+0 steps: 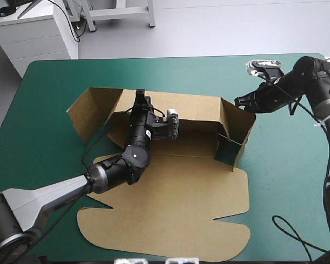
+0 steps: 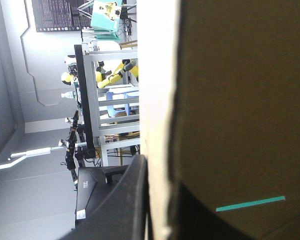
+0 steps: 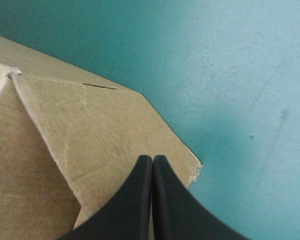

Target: Fold the box

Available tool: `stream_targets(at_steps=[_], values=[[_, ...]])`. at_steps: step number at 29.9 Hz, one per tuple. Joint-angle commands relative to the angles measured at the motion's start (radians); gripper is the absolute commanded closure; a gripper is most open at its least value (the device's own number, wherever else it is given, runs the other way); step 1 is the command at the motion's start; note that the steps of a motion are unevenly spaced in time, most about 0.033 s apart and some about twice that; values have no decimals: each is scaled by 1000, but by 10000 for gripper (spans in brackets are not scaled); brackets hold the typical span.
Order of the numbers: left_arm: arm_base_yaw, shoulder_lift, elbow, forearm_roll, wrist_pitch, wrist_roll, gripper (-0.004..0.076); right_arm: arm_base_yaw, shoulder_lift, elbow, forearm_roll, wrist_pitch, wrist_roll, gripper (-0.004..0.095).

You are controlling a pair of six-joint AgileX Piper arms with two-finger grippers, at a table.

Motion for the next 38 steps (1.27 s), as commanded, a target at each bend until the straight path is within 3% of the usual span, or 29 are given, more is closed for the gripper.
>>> stream_targets(at_steps=[1, 14, 26, 31, 38], values=[[1, -32, -24, 96, 29, -14, 731, 5, -72, 12, 31, 28, -20, 927], [1, -31, -51, 96, 13, -14, 731, 5, -92, 16, 46, 28, -23, 926], [1, -26, -55, 96, 13, -11, 731, 5, -174, 155, 41, 28, -30, 926], [1, -26, -55, 96, 13, -11, 731, 5, -176, 201, 117, 20, -87, 926], [1, -26, -55, 94, 13, -13, 731, 7, -198, 360, 272, -155, -245, 925]])
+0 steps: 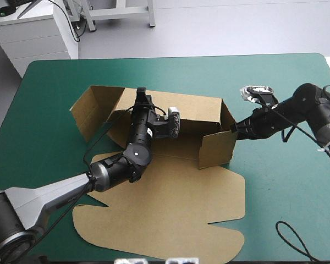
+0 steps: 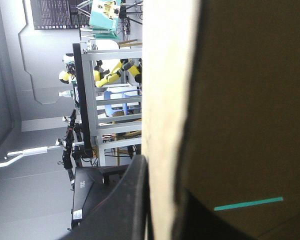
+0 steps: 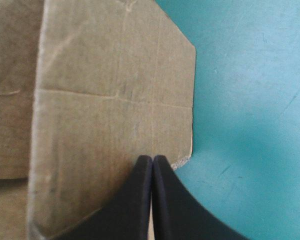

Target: Fold the box

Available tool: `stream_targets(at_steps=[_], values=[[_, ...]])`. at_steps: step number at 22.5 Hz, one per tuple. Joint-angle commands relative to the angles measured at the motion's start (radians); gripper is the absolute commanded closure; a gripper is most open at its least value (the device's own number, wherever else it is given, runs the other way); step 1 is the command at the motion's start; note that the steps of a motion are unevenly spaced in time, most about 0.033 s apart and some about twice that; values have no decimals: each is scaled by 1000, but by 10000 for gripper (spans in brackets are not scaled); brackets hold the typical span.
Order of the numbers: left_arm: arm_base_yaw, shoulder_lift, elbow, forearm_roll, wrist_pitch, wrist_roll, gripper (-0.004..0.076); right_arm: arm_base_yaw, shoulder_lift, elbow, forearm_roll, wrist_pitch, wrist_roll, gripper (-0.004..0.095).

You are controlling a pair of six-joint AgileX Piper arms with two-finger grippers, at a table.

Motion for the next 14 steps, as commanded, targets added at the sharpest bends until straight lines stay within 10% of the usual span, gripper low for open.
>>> stream_targets(at_steps=[1, 14], values=[[1, -38, -32, 106, 19, -13, 731, 5, -68, 48, 133, -85, -103, 925], [1, -38, -32, 104, -4, -13, 731, 125, -217, 344, 352, -423, -464, 921]])
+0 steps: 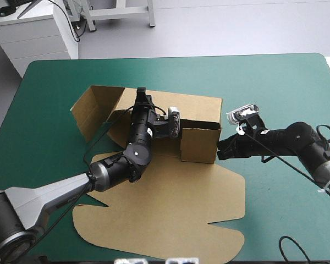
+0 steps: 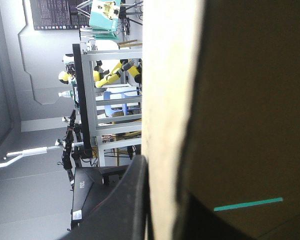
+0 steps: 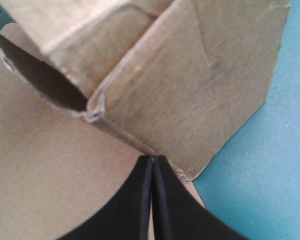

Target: Fold the box

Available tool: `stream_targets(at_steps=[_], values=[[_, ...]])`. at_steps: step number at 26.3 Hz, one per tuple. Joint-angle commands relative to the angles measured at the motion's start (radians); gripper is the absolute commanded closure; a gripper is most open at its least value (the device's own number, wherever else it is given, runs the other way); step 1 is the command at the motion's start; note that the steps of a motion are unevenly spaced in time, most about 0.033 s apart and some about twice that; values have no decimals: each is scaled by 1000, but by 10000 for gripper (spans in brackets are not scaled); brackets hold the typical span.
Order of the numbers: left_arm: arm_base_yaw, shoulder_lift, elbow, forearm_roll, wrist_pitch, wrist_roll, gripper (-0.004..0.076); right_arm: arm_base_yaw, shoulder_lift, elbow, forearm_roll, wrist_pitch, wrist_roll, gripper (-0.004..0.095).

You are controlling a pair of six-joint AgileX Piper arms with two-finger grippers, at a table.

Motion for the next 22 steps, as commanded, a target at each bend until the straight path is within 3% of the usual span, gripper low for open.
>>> stream_targets(at_steps=[1, 3, 5, 10, 12, 14, 18, 22], values=[[1, -38, -30, 104, 0, -13, 731, 6, -23, -14, 72, -58, -56, 920], [1, -38, -30, 104, 0, -13, 731, 6, -23, -14, 90, -44, -97, 891], [1, -38, -30, 104, 0, -13, 731, 6, -23, -14, 99, -17, -124, 772], [1, -38, -30, 104, 0, -13, 731, 8, -23, -14, 99, 9, -126, 299], [1, -38, -30, 104, 0, -13, 731, 8, -23, -14, 99, 5, -126, 154], [1, -38, -30, 104, 0, -13, 731, 8, -22, -12, 101, -18, -87, 111], [1, -38, -30, 104, 0, -13, 731, 39, -22, 21, 168, -141, -89, 181], [1, -38, -30, 104, 0, -13, 731, 150, -22, 32, 149, -306, -58, 224]])
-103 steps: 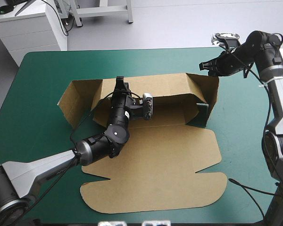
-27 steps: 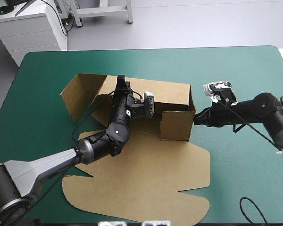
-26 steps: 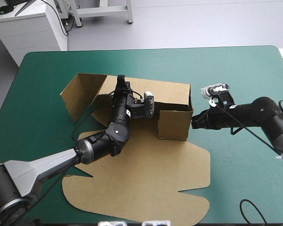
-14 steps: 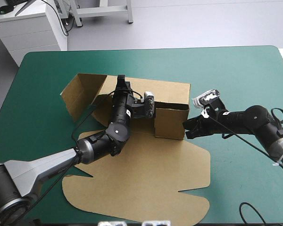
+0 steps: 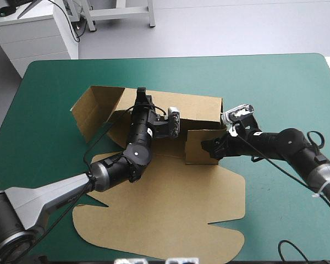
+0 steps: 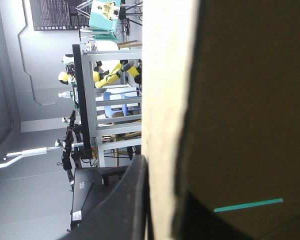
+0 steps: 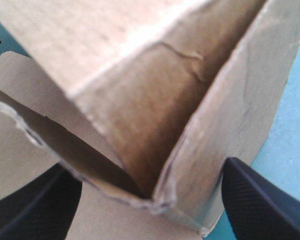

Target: Fold the box

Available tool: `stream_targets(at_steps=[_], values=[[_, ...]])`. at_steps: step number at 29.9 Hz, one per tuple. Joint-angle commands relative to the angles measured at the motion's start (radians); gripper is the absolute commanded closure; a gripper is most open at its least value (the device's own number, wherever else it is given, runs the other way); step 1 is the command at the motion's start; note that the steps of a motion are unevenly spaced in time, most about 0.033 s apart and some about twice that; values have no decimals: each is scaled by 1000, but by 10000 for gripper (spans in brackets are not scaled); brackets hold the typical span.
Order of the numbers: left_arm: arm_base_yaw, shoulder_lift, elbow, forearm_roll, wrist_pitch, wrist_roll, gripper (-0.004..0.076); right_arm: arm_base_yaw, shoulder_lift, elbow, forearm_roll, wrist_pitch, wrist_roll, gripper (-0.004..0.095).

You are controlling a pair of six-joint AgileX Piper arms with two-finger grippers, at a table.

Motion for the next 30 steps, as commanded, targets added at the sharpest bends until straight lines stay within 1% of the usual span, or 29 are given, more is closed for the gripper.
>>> stream_targets(at_steps=[1, 4, 6, 8, 10, 13, 20, 24, 26, 28, 30], values=[[0, -39, -30, 104, 3, -13, 731, 80, -22, -19, 19, -147, 46, 224], [0, -39, -30, 104, 3, -13, 731, 140, -22, -19, -33, -271, 148, 225], [0, -39, -30, 104, 3, -13, 731, 163, -22, -19, -80, -326, 221, 225], [0, -39, -30, 104, 3, -13, 731, 167, -22, -19, -106, -345, 254, 226], [0, -39, -30, 104, 1, -13, 731, 167, -22, -19, -116, -350, 270, 264], [0, -39, -30, 104, 1, -13, 731, 167, -22, -19, -118, -352, 271, 403], [0, -39, -30, 104, 1, -13, 731, 164, -22, -19, -112, -355, 279, 909], [0, -39, -30, 104, 12, -21, 725, 164, -22, -19, -109, -357, 279, 924], [0, -39, -30, 106, 12, -21, 696, 164, -22, -19, -109, -357, 279, 924], [0, -39, -30, 106, 7, -21, 634, 164, -22, -19, -109, -357, 279, 923], [0, -39, -30, 106, -3, -21, 538, 164, -21, -19, -109, -357, 279, 923]])
